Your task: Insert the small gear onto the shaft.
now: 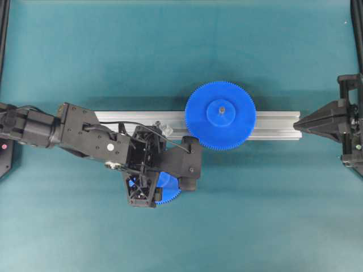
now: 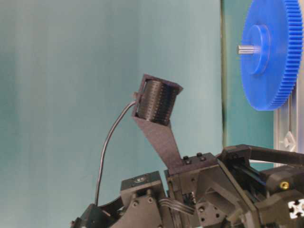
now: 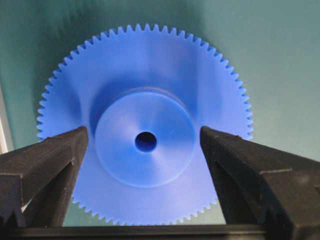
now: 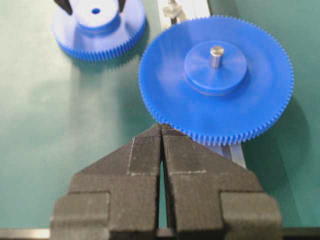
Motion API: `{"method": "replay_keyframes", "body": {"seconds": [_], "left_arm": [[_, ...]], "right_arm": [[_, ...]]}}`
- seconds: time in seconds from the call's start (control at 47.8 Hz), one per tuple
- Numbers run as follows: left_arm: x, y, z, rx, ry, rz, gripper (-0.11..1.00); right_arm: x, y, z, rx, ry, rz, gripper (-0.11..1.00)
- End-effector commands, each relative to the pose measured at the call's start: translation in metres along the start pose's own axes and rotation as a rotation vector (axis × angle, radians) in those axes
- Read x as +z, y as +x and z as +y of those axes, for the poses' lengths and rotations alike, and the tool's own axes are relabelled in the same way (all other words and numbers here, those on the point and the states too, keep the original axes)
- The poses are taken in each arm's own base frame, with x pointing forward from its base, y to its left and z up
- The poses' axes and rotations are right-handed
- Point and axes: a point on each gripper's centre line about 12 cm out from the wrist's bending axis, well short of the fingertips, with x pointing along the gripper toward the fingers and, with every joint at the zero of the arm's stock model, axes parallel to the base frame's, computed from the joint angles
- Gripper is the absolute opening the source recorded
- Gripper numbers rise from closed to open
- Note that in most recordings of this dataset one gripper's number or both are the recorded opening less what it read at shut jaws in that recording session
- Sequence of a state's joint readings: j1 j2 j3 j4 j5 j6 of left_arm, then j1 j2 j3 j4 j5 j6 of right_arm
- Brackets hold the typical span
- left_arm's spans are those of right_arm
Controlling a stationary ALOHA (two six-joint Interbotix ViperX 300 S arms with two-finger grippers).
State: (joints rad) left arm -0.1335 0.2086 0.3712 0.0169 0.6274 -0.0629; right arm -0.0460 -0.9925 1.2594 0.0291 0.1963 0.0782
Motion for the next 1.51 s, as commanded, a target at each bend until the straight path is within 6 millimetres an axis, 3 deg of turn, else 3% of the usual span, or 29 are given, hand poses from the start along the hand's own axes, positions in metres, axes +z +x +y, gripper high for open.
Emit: {"method": "replay_keyframes", "body": {"seconds": [0.0, 1.484], "left_arm": [[0.0053, -0.008, -0.0025, -0.002, 0.005, -0.028, 0.92], [0.0049, 0.0002, -0.0021, -0.002, -0.041, -0.018, 0.92]], "right_arm": [[0.005, 0.0001, 0.0003, 0.0, 0.013, -0.015, 0.02], [0.0035, 0.0002, 0.0001, 0.0, 0.013, -0.011, 0.02]]}}
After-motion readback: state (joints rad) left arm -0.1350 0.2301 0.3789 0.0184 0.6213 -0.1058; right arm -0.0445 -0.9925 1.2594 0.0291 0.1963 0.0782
